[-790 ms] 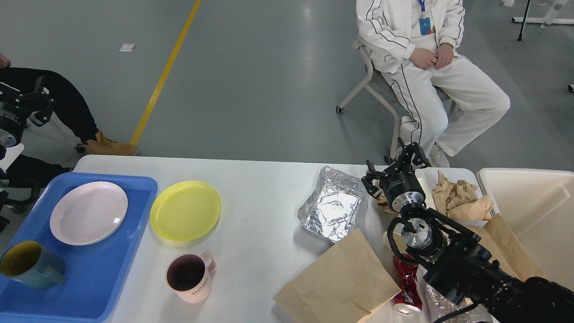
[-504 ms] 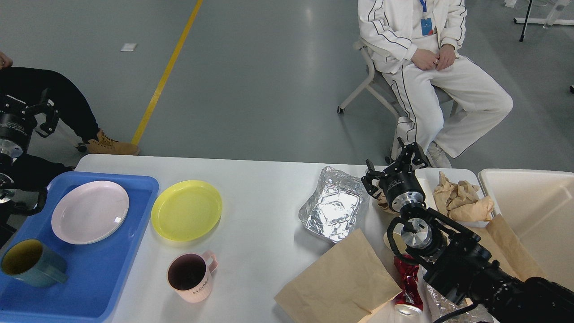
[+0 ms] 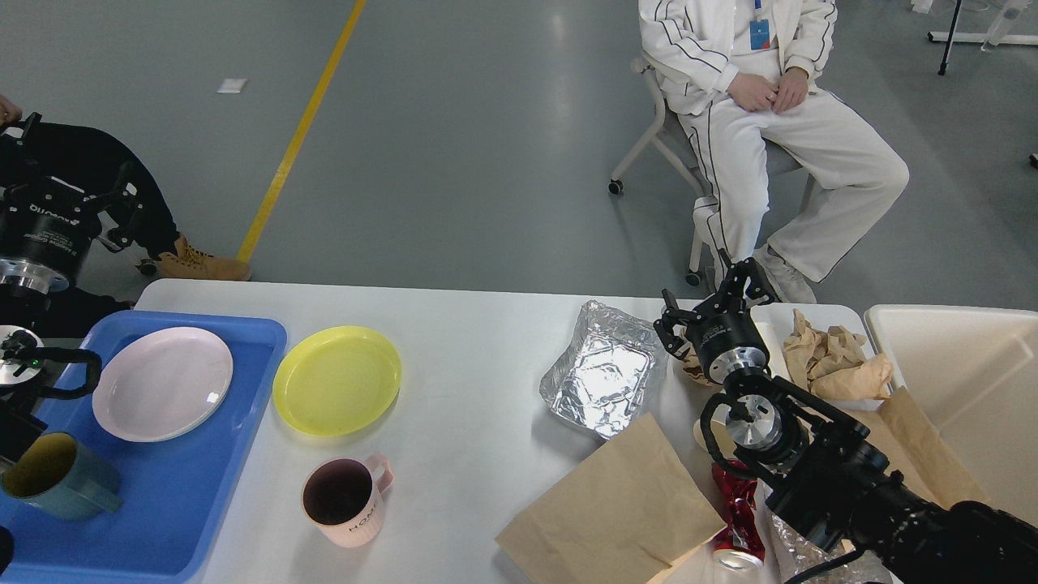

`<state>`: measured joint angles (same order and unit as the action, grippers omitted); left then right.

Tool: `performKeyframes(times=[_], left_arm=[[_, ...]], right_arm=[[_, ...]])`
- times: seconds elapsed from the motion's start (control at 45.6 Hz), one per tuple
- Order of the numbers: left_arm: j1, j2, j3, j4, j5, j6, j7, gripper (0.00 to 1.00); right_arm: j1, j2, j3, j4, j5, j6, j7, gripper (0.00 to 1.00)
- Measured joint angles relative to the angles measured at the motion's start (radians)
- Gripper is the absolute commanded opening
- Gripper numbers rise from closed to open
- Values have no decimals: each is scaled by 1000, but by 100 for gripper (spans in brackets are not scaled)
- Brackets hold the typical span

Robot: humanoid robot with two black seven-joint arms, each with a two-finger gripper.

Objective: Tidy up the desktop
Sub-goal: 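Move the left gripper in over the blue tray toward the pink mug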

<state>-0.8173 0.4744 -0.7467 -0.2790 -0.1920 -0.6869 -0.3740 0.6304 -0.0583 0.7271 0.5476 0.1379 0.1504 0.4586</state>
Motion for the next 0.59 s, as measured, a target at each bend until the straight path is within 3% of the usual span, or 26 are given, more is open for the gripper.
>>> performKeyframes(times=[0.219, 0.329, 0.439, 0.592], left_arm=[[-7, -47, 37, -4, -2, -1, 10, 96], [-24, -29, 159, -22, 4, -4, 21, 96], [-97, 20, 416, -29, 10, -7, 55, 96], [-260, 65, 913, -32, 10, -16, 104, 96]], right_arm=[[0, 0, 0, 0, 0, 0, 0, 100], [0, 0, 0, 0, 0, 0, 0, 100], [0, 0, 0, 0, 0, 0, 0, 100], [0, 0, 0, 0, 0, 0, 0, 100]])
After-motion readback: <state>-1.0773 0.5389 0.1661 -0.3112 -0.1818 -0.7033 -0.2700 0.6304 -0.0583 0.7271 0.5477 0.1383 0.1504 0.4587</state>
